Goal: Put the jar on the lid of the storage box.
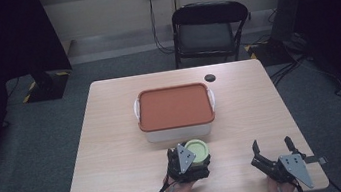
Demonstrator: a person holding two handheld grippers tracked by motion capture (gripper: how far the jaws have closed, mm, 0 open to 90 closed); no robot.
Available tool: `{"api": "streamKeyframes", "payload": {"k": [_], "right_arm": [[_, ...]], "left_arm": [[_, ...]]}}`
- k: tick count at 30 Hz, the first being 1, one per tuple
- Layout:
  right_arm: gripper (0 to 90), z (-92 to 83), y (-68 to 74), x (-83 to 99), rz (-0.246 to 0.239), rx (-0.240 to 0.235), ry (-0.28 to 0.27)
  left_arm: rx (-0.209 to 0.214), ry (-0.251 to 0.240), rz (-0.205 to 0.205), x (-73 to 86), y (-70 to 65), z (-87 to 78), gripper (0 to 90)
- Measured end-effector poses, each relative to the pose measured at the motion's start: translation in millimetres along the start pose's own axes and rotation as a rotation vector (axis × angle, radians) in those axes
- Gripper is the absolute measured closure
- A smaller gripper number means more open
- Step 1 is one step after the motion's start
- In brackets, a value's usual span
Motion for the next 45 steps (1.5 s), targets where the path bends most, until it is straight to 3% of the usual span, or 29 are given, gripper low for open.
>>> {"api": "streamKeyframes", "payload": {"k": [21, 36, 45], "right_arm": [[0.0, 0.0, 0.0, 0.0, -0.001, 0.0, 0.0], [0.0, 0.0, 0.0, 0.0, -0.001, 0.0, 0.0], [0.0, 0.0, 0.0, 0.0, -0.001, 0.0, 0.0]], "left_arm": [[-0.042, -0.048, -0.036, -21.6, 25.9, -21.3, 10.8], [-0.073, -0.075, -0.043, -42.4, 51.7, -37.9, 10.9], [-0.095, -0.089, -0.075, -51.1, 72.4, -45.3, 10.9]]}}
Point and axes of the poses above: each handheld gripper's, and its own axes: z roughly forward along the jaws, x roughly out of its underside, y roughly to its left, the point moved 9 cm from there along z, roughly forward along the jaws, and after that the axes turned 9 degrees about z, right-handed, at the moved point
